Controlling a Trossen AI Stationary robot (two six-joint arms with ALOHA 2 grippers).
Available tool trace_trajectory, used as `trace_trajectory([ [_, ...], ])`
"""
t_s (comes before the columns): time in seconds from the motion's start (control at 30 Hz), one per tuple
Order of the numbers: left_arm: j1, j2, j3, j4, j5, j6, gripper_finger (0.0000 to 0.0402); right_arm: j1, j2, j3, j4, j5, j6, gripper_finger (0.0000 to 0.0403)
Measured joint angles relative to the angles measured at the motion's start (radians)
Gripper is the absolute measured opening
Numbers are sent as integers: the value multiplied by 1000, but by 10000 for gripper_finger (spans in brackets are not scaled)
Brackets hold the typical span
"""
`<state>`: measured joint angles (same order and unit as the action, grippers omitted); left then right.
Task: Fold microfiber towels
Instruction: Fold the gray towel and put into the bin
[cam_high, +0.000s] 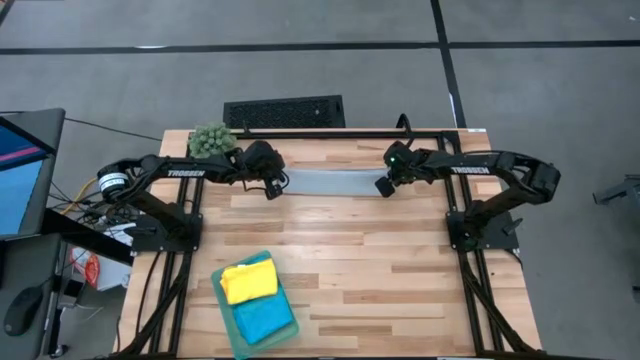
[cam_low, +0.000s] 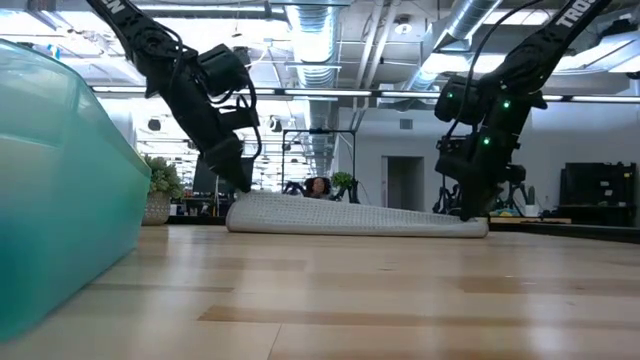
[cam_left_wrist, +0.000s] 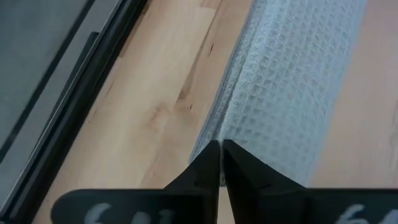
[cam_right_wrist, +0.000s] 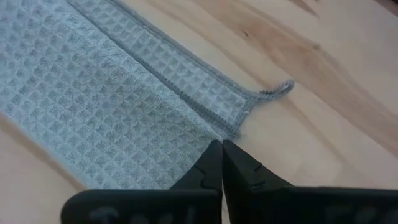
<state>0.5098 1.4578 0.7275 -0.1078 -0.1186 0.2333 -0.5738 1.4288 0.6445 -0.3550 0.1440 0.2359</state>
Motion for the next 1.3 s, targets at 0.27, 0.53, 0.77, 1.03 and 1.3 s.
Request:
trace_trajectory([
  [0.27,2,1,-14,22,7,28,57,-1,0,0,0,45,25,33],
  [0.53,26,2,-9,82,137,-145,108,-5,-4,0,-4,44,27,69],
  [0.77,12,2,-8,154,294,-234,81,-5,-61,0,16,42,29,77],
  [1.03,-6,2,-35,190,265,-256,15,-18,-99,0,39,-2,69,77],
  [1.3,-6,9,-76,224,265,-266,0,40,-111,0,94,-50,115,77],
])
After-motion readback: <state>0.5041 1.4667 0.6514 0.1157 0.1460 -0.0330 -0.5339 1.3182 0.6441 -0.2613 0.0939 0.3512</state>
